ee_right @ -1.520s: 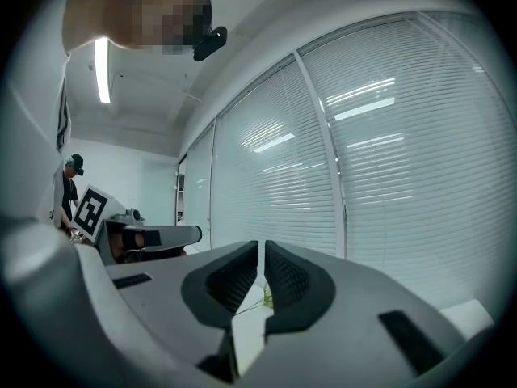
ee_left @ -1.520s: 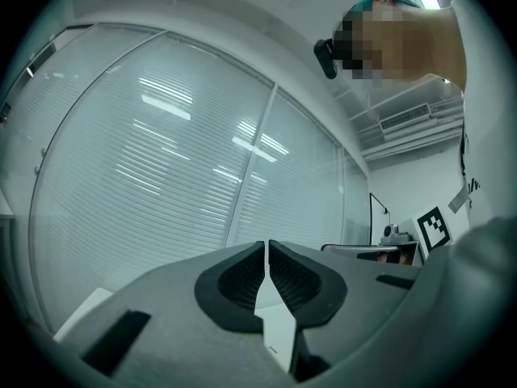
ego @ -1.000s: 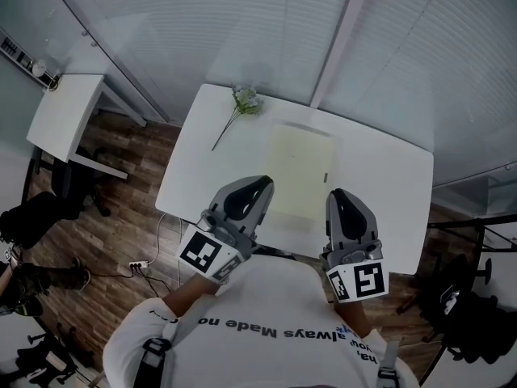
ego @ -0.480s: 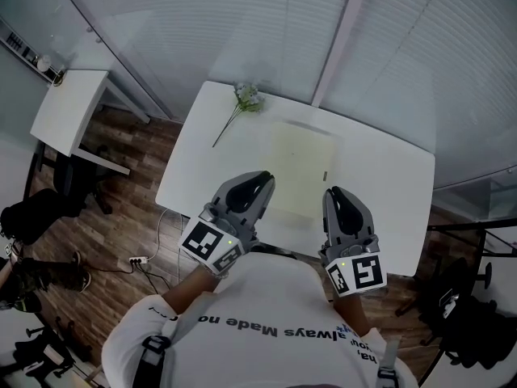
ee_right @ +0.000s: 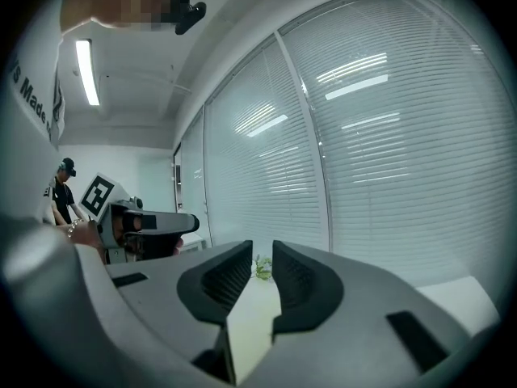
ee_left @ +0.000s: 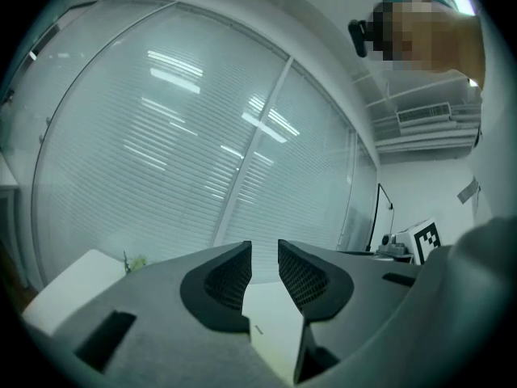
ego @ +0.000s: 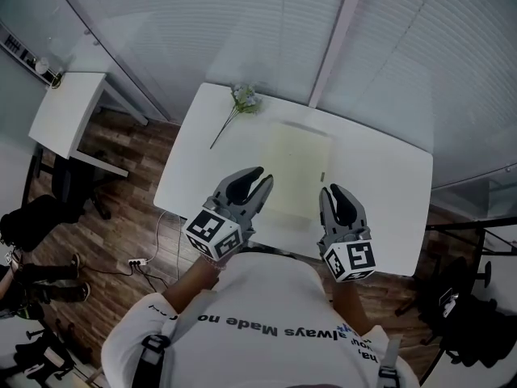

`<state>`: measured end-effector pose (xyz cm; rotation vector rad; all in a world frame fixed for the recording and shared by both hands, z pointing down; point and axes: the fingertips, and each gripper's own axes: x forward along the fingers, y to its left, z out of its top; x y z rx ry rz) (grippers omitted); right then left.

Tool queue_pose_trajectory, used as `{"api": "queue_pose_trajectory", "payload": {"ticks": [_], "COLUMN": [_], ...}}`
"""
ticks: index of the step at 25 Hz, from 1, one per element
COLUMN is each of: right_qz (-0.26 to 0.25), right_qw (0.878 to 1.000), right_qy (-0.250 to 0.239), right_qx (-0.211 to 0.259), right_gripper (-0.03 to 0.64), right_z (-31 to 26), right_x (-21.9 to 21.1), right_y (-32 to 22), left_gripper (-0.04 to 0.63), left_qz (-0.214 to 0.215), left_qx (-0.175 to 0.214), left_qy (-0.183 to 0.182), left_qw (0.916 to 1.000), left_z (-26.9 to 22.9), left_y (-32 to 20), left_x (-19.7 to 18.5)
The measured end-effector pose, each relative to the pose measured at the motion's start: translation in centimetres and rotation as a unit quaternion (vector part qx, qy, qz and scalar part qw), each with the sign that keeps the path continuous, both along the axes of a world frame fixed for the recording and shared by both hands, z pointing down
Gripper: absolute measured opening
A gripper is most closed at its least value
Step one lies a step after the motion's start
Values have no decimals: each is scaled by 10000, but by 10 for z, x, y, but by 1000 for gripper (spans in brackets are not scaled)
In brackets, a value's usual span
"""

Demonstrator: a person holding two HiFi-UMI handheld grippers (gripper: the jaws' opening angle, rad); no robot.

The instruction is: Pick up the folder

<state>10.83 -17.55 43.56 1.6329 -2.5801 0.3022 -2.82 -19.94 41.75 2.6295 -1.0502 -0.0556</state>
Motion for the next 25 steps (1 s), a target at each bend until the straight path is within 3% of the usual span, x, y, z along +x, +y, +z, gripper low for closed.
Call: {"api": "queue_pose_trajectory", "payload": {"ticks": [14, 19, 25], "right_qz": [-41, -22, 29], "right_qw": [9977, 9956, 9924], "right_qy": [158, 199, 257], "right_qx": [-665, -910, -1203], "right_gripper": [153, 189, 227], "right_z": [73, 100, 136], "right_x": [0, 3, 9], "right_y": [-16, -22, -31], "left_gripper": [140, 156, 192], "left_qz": [-86, -8, -18], "left_qx": [-696, -1218, -1524], "left_qy": [-419, -377, -609], "left_qw": [9967, 9918, 9864], "left_z": [86, 124, 164], "left_y": [-22, -26, -32], "left_x": [-15, -16, -19]}}
